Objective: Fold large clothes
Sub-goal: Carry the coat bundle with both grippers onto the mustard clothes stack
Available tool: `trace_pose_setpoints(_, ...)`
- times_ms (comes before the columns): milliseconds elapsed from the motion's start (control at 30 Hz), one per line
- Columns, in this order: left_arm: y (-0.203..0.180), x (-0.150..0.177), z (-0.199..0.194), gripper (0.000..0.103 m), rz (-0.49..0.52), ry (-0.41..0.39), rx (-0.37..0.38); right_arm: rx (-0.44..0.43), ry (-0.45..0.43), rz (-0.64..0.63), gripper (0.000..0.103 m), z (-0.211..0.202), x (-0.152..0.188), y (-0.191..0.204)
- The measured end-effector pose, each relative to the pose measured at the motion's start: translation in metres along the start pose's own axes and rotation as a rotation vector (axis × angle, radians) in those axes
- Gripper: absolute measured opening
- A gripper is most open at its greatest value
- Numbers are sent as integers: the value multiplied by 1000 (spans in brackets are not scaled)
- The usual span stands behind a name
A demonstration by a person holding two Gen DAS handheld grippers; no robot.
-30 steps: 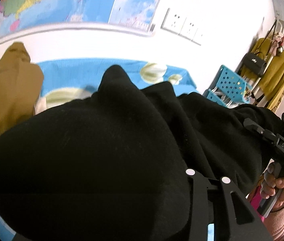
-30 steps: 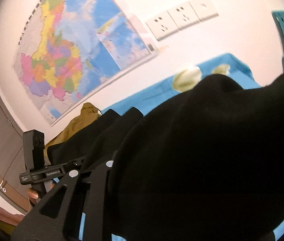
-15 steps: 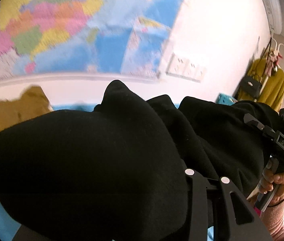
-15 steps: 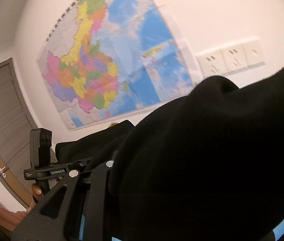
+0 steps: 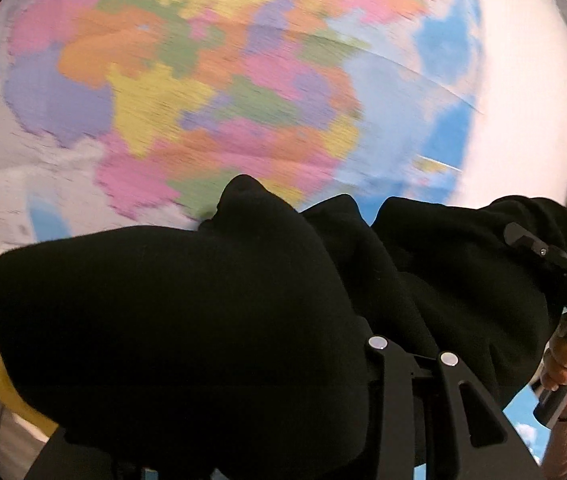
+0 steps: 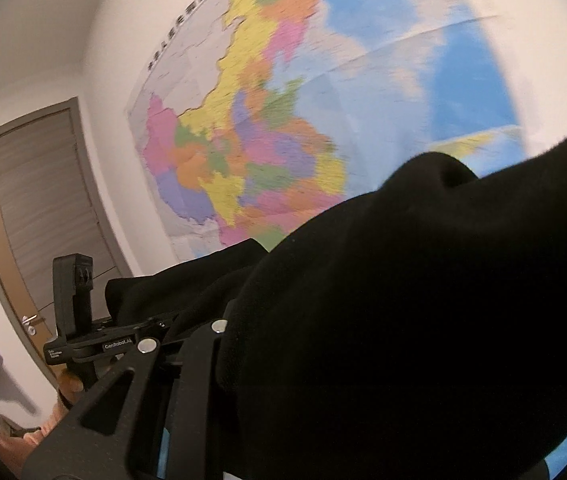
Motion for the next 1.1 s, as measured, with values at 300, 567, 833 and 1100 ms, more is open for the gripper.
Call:
trace_pose_setpoints(300,89,-12,-1,37,-50,-23,-227,-128,60,2,21,114,-2,34)
trace_pose_setpoints(567,191,-8,23,36,-97,18,-455,-170,124,-53,21,224,27,77)
trace_pose_setpoints(833,288,112,99,38,-300,338,-465,-106,523,-1,31,286,161,45)
trace_pose_setpoints(1100,301,124,82,54,-331,316,-467,-136,484,156,62,216,145,10)
Point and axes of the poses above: each gripper's, at about its wrist camera, not at the fingertips, and z roughly the way its jaws point, y to its left, x to its underside, the point moved 1 cm from there along z, roughly the way its jaws point, and after that the axes turned 8 degrees about z, right-handed, at the moved point
